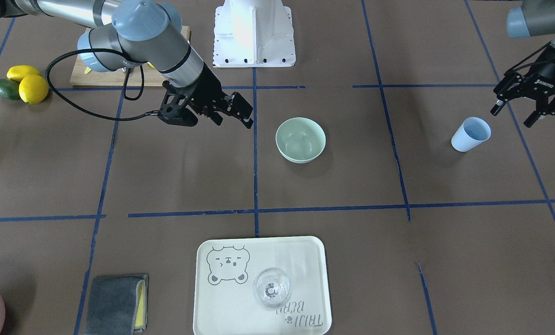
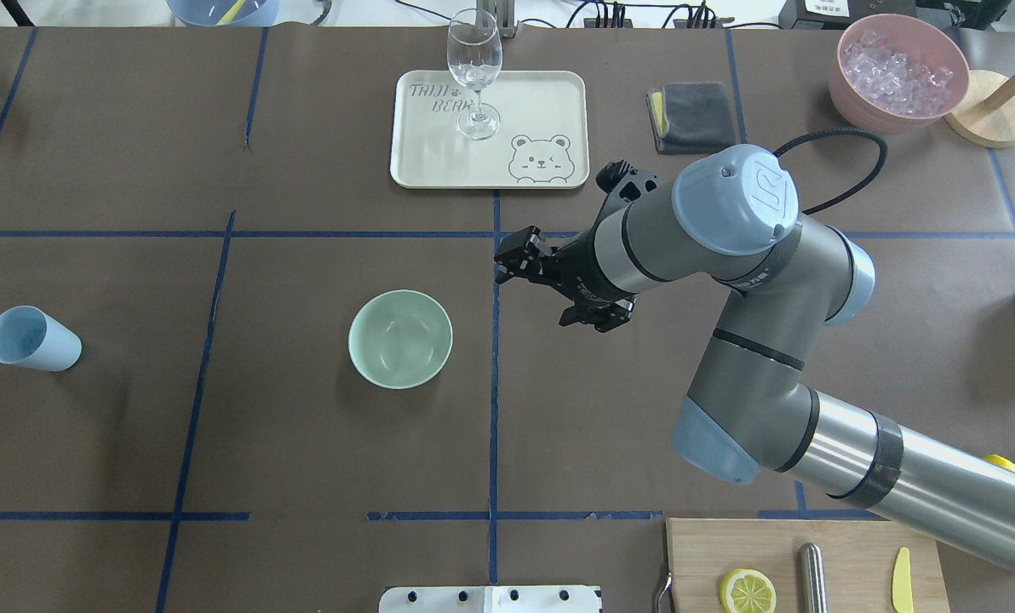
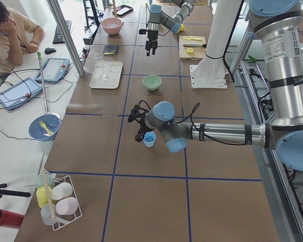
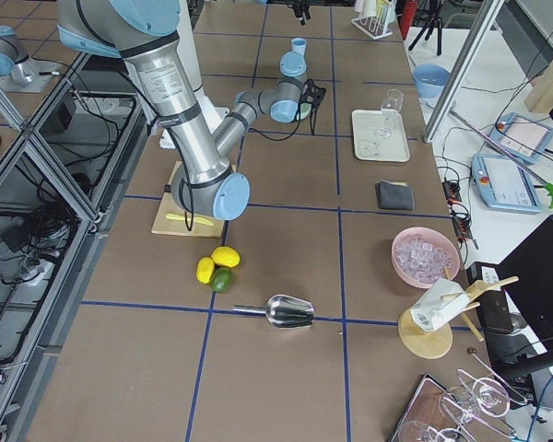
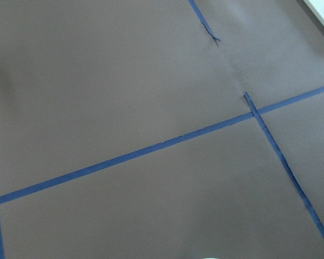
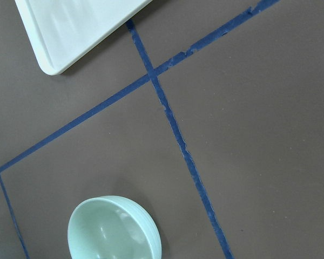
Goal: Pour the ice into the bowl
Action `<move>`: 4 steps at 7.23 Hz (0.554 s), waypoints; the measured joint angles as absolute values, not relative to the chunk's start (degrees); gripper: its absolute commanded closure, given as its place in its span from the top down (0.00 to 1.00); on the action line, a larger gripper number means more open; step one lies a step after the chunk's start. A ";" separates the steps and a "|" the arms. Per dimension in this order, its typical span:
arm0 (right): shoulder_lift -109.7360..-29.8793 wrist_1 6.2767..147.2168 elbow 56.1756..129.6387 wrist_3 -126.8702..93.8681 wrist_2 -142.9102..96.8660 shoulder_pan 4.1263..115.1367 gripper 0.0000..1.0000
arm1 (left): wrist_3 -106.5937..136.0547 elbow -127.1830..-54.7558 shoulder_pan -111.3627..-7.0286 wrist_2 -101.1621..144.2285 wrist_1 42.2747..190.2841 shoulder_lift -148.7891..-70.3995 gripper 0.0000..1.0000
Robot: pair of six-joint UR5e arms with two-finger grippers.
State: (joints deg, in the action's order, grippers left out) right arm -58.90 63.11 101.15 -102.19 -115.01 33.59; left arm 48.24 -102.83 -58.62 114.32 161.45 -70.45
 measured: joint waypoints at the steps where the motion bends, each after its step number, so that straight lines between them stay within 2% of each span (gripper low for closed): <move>1: -59.38 63.11 101.75 -102.21 -114.96 33.61 1.00 | 53.54 -103.63 -52.98 104.91 167.98 -66.61 0.99; 4: -59.74 63.11 102.45 -102.29 -114.64 33.51 1.00 | 63.14 -104.00 -34.30 75.34 176.15 -59.74 0.98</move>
